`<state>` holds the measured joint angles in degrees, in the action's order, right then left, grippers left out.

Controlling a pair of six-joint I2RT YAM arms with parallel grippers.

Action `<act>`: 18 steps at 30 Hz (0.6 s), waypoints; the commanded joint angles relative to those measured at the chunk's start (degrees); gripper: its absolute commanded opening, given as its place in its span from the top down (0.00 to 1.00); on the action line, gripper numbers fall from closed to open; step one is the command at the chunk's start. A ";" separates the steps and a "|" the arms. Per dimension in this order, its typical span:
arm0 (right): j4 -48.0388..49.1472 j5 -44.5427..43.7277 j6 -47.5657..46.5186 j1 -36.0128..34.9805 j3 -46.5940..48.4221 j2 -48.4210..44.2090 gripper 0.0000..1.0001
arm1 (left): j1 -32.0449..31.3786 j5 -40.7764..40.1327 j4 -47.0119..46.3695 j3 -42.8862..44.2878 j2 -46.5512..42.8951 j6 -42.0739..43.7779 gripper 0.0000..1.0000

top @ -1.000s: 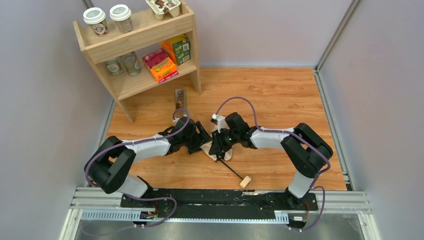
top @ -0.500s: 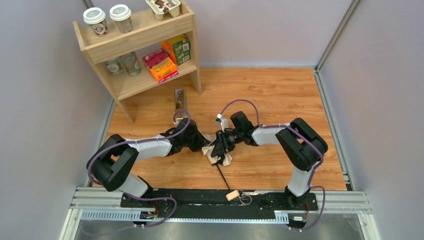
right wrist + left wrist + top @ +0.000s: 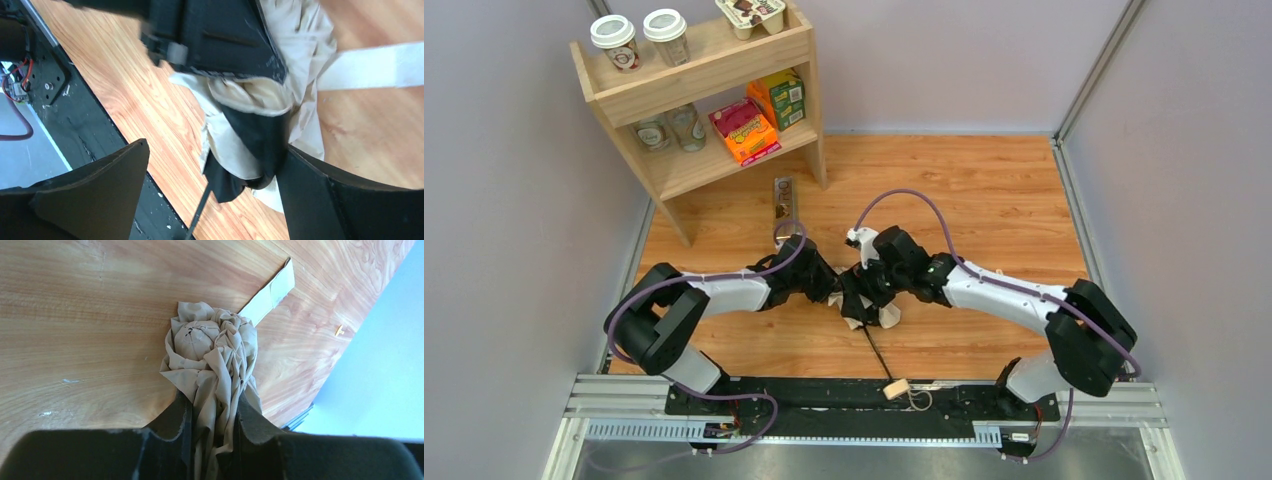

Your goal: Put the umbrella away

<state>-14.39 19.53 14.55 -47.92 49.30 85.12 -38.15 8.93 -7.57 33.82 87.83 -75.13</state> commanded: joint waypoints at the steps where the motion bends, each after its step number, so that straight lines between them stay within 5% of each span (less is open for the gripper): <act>1: -4.59 -10.83 -4.43 -2.87 5.97 -2.86 0.04 | 0.01 -0.94 11.00 -2.01 3.57 -2.11 1.00; 12: -6.00 -38.76 -10.06 -16.93 8.45 6.63 0.06 | 0.01 -0.49 23.91 2.74 3.49 -9.94 1.00; 18: -1.97 -47.74 -9.98 -18.26 6.52 11.20 0.13 | 0.01 1.44 24.54 4.15 5.68 -10.64 1.00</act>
<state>-19.38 -18.33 5.54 -66.17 56.29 93.73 -37.93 10.81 3.66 39.27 89.71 -84.33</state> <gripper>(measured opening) 0.898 0.335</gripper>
